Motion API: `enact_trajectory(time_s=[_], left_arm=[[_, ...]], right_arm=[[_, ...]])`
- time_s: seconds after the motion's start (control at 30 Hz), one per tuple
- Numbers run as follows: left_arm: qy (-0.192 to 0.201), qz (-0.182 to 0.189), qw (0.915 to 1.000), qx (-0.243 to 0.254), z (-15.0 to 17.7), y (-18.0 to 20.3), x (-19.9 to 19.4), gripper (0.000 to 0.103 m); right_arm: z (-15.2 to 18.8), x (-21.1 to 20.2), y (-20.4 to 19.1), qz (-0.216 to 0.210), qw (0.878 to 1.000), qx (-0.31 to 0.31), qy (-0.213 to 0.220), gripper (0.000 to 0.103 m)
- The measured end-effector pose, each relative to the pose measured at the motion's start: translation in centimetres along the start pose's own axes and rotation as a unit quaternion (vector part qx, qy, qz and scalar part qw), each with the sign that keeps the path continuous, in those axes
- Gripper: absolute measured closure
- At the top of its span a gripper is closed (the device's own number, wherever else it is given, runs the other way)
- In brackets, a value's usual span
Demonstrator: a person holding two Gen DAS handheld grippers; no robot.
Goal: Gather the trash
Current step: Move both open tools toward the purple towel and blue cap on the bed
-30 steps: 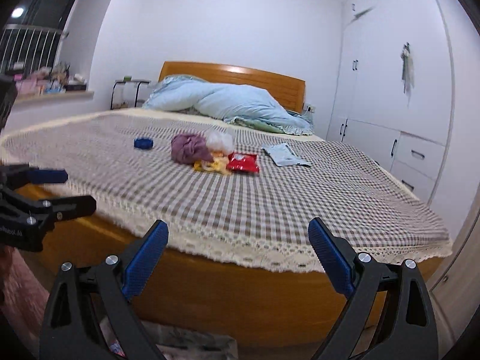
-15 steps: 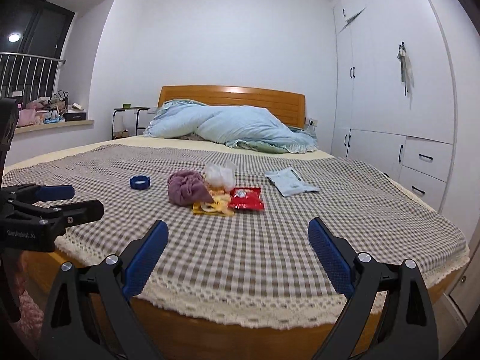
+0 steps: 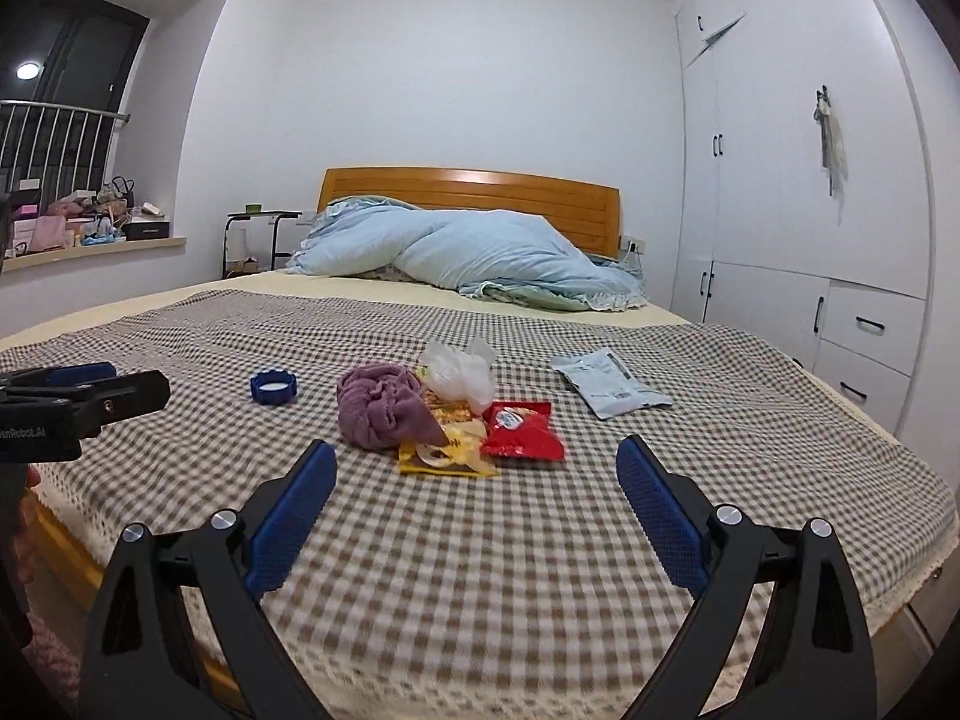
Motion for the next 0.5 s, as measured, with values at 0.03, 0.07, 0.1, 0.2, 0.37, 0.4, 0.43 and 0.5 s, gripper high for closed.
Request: enact_trajectory(time_s=[0.03,0.07,0.1,0.2,0.37,0.4,0.43,0.5], left_arm=[[0.001,-0.001,1.0,-0.002,-0.2,-0.3,0.1,0.008],[0.004,-0.003,1.0,-0.006,-0.4,-0.6,0.4,0.008],[0.004,-0.003,0.9999,-0.009,-0.6,-0.9,0.5,0.008],[0.005,-0.001,0.9998,-0.017,-1.1,-1.7,1.2,0.008],[-0.003,0.01,0.9998,-0.018,-1.8,-2.5,2.4,0.008],[-0.004,0.014,0.9997,-0.02,-2.0,-2.6,2.6,0.008],[-0.004,0.016,0.9997,-0.021,-2.1,-2.7,2.7,0.008],[0.0,0.018,0.9996,-0.022,-2.5,-3.0,2.8,0.008]], right_arm=[[-0.2,0.3,-0.2,0.0,1.0,0.001,0.002,0.013],[-0.5,0.6,-0.3,0.002,1.0,0.001,0.005,0.013],[-0.7,0.8,-0.5,0.001,1.0,0.002,0.005,0.013],[-1.5,1.8,-1.3,-0.004,1.0,0.002,0.0,0.013],[-2.8,3.6,-2.2,-0.009,1.0,0.029,-0.007,0.013],[-3.0,3.9,-2.3,-0.011,0.999,0.032,-0.007,0.013],[-3.2,4.2,-2.5,-0.02,0.999,0.039,-0.002,0.013],[-3.7,4.6,-2.6,-0.036,0.998,0.05,0.004,0.013]])
Point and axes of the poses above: each gripper's, at about its wrist camera, not at the fingertips, and x roughly the way its jaws point, y to its right, z to its underside, the point moved 4 cm from there along x, roughly the way its jaws point, and after that the axes turned 2 degrees about x, right-handed, at the moved point
